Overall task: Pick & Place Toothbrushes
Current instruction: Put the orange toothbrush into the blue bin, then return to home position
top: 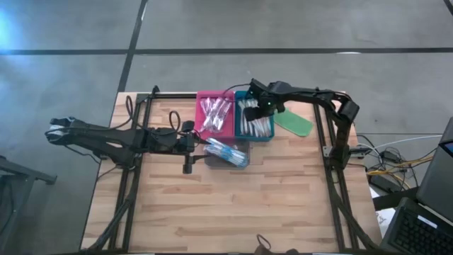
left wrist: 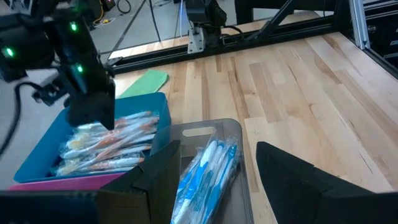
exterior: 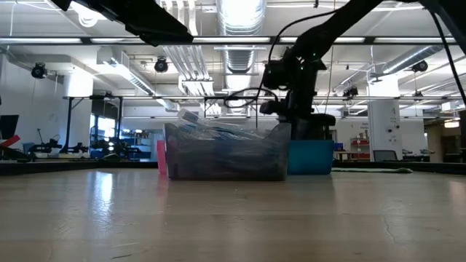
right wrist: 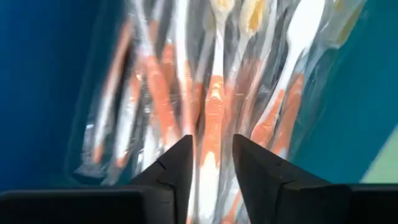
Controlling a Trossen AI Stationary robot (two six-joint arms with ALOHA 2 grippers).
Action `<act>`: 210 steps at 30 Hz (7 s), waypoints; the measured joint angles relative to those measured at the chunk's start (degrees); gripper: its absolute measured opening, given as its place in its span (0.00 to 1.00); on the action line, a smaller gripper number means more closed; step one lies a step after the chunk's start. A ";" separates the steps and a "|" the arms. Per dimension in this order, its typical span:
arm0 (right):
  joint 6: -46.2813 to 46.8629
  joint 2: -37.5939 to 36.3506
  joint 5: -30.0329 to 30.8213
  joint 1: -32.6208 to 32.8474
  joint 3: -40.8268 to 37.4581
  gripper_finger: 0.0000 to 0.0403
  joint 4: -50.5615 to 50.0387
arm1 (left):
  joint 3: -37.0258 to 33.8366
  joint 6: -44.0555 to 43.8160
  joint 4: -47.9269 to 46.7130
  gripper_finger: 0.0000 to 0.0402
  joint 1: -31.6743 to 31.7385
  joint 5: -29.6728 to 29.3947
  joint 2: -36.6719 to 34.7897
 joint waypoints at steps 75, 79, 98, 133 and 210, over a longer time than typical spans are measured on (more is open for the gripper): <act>-43.70 -88.80 7.25 36.15 -67.62 0.02 57.71 | -42.25 -7.45 7.63 0.53 5.04 4.27 -55.99; -43.68 -88.81 7.15 36.12 -69.01 0.02 57.70 | -42.04 -9.35 4.38 0.53 5.17 1.50 -59.10; -42.23 -106.11 5.02 36.03 -77.77 0.02 53.41 | -42.12 -7.74 3.56 0.53 5.17 2.69 -55.43; -40.45 -107.69 7.65 34.00 -77.37 0.02 45.10 | -42.29 -7.73 5.44 0.53 5.17 2.34 -55.08; -43.51 -107.75 4.60 34.01 -77.35 0.02 44.89 | -42.27 -7.74 5.55 0.53 5.17 2.38 -55.08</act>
